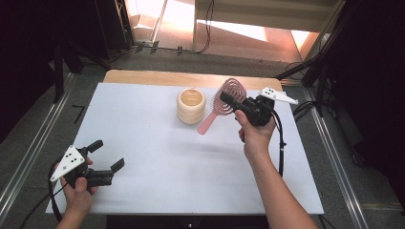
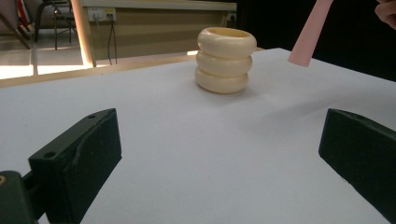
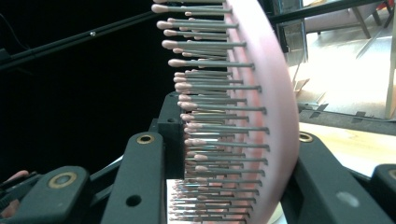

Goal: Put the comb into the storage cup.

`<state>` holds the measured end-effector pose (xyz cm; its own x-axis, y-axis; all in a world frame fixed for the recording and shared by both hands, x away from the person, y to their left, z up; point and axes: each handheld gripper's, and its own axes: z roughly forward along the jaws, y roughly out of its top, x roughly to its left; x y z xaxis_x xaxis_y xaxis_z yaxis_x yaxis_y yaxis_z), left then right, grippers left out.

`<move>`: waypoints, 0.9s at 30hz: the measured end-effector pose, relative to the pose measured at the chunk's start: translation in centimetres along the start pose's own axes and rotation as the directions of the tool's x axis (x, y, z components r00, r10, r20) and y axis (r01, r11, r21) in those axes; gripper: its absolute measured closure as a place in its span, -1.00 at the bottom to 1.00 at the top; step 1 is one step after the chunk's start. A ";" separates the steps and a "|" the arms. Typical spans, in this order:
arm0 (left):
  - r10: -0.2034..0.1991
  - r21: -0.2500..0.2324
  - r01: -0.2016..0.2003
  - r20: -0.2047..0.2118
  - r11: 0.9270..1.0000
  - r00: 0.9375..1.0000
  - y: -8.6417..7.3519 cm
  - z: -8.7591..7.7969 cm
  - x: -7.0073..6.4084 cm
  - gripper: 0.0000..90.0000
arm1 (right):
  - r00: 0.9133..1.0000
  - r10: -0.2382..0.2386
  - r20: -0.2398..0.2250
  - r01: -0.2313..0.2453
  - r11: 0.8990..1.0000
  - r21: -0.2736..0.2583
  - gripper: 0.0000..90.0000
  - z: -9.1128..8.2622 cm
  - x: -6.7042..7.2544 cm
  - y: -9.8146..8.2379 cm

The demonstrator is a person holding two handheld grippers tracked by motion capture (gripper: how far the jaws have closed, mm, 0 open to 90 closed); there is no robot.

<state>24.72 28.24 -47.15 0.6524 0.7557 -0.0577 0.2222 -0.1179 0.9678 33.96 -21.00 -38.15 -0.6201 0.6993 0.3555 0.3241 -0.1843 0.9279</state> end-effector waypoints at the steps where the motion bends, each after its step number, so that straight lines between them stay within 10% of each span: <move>1: 0.000 -0.001 0.000 -0.003 1.000 1.000 0.0 0.0 0.0 -1.00 | 1.000 -0.005 0.000 0.005 1.000 -0.001 0.38 0.0 0.0 0.1; 27: 0.001 -0.009 -0.001 0.004 1.000 1.000 -0.1 -0.2 0.3 -1.00 | 0.999 -0.043 0.004 0.043 0.998 -0.042 0.38 1.3 -0.9 2.9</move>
<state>24.72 28.57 -47.20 0.6557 0.7529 -0.0574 0.2148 -0.1131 0.9701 36.41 -21.32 -35.90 -0.6308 0.7090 0.3151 0.2669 -0.1831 0.9462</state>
